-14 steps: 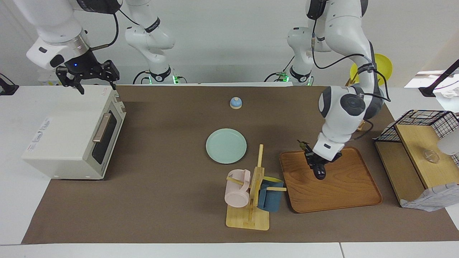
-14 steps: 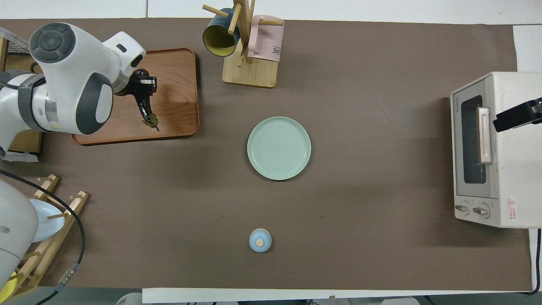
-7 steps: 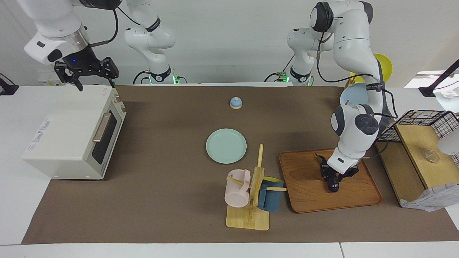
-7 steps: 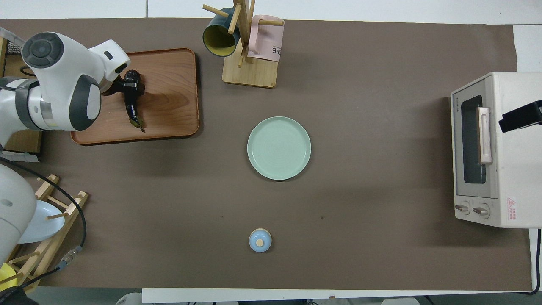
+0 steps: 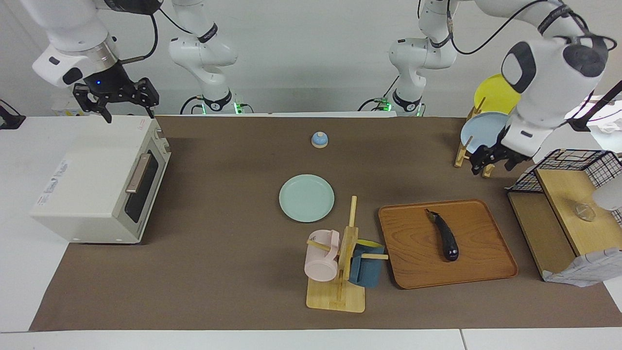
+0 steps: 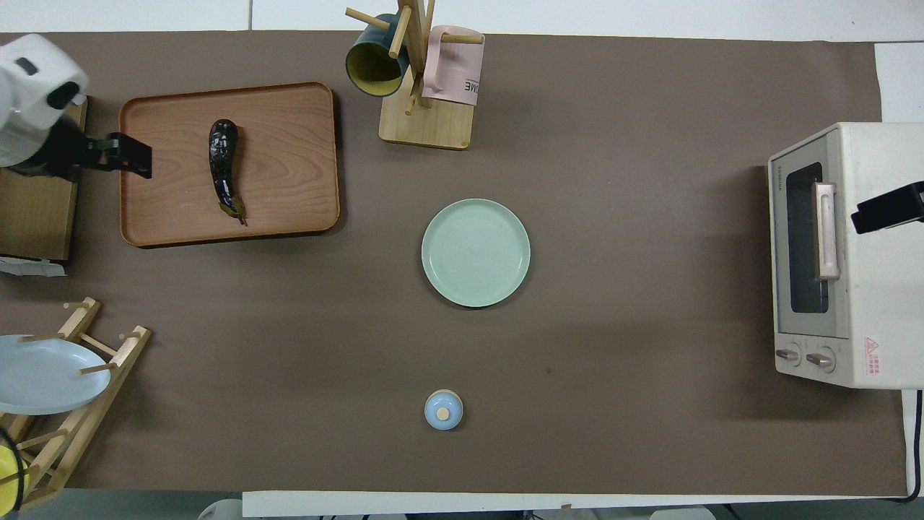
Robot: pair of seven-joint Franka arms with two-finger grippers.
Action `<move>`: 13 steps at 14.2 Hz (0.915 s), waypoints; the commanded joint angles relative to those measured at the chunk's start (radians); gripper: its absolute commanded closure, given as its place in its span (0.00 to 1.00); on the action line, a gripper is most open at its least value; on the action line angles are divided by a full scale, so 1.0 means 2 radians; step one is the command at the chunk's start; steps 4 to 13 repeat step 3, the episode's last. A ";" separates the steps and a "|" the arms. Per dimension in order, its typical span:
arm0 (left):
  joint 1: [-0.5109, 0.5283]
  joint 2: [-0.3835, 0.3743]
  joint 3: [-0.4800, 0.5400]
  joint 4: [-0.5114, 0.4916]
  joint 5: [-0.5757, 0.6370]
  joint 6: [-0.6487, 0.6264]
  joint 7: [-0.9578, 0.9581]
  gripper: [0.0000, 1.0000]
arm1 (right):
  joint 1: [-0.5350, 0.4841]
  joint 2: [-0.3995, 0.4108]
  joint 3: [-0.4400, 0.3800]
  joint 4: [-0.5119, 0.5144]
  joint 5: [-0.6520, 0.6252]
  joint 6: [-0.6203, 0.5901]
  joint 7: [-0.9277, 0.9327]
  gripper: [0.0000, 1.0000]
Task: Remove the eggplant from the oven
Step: 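Release the eggplant and withdraw the left gripper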
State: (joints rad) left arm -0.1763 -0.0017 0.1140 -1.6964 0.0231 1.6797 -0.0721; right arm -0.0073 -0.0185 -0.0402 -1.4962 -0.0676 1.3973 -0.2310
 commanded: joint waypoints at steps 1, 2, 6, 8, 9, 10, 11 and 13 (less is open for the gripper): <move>0.004 -0.011 -0.002 0.030 -0.008 -0.058 -0.008 0.00 | 0.003 -0.008 -0.008 -0.017 0.011 0.012 0.004 0.00; 0.004 -0.011 -0.002 0.035 -0.009 -0.064 -0.008 0.00 | 0.002 -0.008 -0.008 -0.017 0.012 0.012 0.004 0.00; 0.004 -0.011 -0.002 0.036 -0.009 -0.063 -0.008 0.00 | 0.002 -0.008 -0.007 -0.017 0.011 0.012 0.003 0.00; 0.004 -0.011 -0.002 0.036 -0.009 -0.063 -0.008 0.00 | 0.002 -0.008 -0.007 -0.017 0.011 0.012 0.003 0.00; 0.004 -0.011 -0.002 0.036 -0.009 -0.063 -0.008 0.00 | 0.002 -0.008 -0.007 -0.017 0.011 0.012 0.003 0.00; 0.004 -0.011 -0.002 0.036 -0.009 -0.063 -0.008 0.00 | 0.002 -0.008 -0.007 -0.017 0.011 0.012 0.003 0.00; 0.004 -0.011 -0.002 0.036 -0.009 -0.063 -0.008 0.00 | 0.002 -0.008 -0.007 -0.017 0.011 0.012 0.003 0.00; 0.004 -0.011 -0.002 0.036 -0.009 -0.063 -0.008 0.00 | 0.002 -0.008 -0.007 -0.017 0.011 0.012 0.003 0.00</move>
